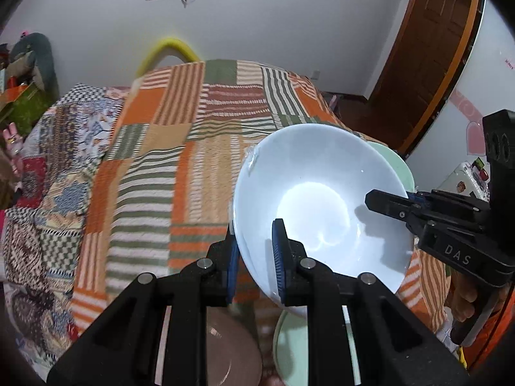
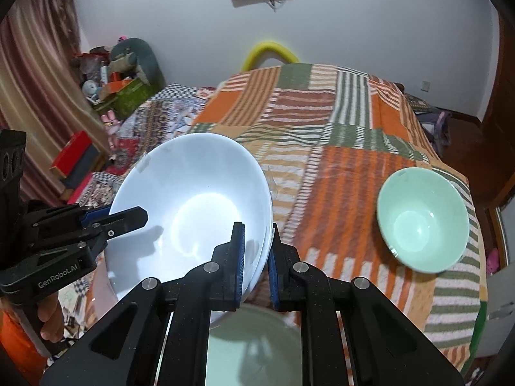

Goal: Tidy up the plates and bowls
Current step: 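Carry the white spotted bowl with both grippers toward the pink bowl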

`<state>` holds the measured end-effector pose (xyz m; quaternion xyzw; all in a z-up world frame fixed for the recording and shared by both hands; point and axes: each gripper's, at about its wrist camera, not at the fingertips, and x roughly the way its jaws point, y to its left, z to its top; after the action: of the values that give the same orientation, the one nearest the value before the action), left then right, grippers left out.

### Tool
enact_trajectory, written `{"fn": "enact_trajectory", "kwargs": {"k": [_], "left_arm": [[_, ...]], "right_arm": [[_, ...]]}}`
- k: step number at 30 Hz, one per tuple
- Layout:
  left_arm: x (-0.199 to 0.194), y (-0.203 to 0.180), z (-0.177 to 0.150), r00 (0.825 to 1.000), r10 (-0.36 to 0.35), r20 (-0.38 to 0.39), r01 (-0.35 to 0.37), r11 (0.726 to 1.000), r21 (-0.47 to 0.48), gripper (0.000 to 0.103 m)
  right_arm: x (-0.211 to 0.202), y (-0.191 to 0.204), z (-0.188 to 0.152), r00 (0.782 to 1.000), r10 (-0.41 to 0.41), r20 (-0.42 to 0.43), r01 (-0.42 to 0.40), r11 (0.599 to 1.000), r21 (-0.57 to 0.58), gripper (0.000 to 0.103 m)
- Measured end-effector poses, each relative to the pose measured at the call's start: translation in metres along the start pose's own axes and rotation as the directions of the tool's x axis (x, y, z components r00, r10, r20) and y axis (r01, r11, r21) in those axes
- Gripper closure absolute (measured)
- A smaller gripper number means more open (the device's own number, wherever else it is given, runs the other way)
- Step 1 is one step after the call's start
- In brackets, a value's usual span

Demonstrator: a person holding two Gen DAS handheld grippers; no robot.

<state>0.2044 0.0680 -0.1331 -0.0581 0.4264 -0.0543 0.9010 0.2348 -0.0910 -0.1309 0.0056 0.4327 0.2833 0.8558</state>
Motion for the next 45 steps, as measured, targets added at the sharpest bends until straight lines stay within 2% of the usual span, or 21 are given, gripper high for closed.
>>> {"fn": "enact_trajectory", "kwargs": {"k": [9,21,33,45], "left_arm": [[-0.051,0.021,-0.045,0.999,0.042,0.022,-0.041,0.998,-0.045,0.084],[-0.07,0.062,-0.096,0.996,0.091,-0.006,-0.091,0.991,-0.101,0.084],[-0.047,0.104,-0.135,0.986,0.136,-0.092,-0.15,0.974,-0.169,0.084],[-0.015,0.122,-0.153,0.98,0.119,-0.161,-0.15,0.968,-0.2,0.084]], "right_arm": [[-0.005,0.039,-0.026,0.998,0.058,0.003,-0.058,0.998,-0.01,0.091],[0.014,0.086,-0.051,0.994,0.101,-0.053,-0.104,0.993,-0.056,0.091],[0.057,0.12,-0.075,0.98,0.111,-0.166,-0.125,0.989,-0.077,0.091],[0.084,0.125,-0.083,0.968,0.094,-0.235,-0.115,0.99,-0.077,0.091]]}}
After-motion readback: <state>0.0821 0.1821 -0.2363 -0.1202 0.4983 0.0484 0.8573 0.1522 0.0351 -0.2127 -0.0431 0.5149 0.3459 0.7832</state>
